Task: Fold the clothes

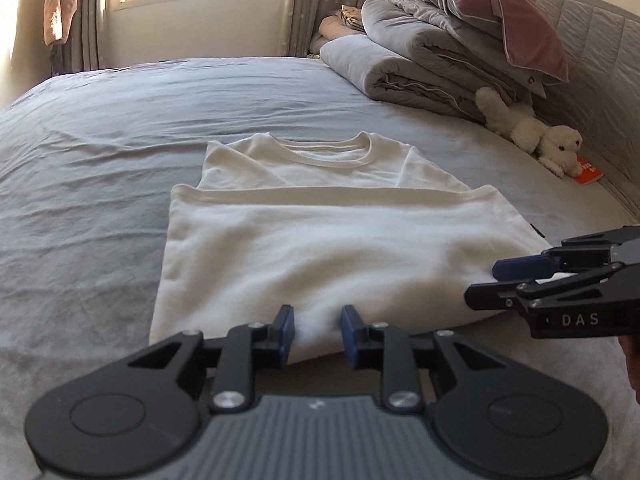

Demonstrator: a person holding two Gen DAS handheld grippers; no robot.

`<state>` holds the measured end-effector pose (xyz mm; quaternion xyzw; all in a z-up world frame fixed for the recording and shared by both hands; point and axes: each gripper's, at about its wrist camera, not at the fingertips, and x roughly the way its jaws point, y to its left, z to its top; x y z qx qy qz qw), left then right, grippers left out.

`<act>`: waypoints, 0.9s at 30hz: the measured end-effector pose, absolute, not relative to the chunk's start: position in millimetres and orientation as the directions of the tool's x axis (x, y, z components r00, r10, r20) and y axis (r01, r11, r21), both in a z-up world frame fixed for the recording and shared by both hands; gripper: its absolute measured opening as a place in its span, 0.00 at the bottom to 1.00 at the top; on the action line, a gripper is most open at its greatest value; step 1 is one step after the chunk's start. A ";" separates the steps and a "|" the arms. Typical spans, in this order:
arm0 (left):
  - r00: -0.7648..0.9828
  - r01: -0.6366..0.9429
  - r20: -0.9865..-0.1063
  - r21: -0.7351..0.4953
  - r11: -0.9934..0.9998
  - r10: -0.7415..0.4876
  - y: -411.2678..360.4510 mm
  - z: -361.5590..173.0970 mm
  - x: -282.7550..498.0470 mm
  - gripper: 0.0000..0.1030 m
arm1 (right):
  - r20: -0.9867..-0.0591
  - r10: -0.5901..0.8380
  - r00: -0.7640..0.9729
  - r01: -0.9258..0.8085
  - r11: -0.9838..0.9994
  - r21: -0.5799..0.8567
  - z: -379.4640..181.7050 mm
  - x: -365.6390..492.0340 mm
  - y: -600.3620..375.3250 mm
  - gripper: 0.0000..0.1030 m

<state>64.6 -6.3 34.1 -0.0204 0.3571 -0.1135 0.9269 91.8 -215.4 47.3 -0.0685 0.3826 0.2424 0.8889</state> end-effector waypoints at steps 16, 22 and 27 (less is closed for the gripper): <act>0.703 0.177 -0.676 -0.136 0.975 -0.221 -2.8 27.8 67.3 0.32 | -0.638 0.397 0.659 -0.444 0.891 0.096 56.4 93.3 -216.1 0.56; 0.701 0.176 -0.676 -0.145 0.974 -0.228 -1.5 30.0 68.1 0.32 | -0.643 0.396 0.656 -0.446 0.890 0.093 53.4 92.9 -209.3 0.60; 0.756 0.202 -0.599 -0.171 0.964 -0.264 -1.7 48.4 64.0 0.33 | -0.647 0.395 0.653 -0.448 0.889 0.090 50.8 92.5 -203.6 0.59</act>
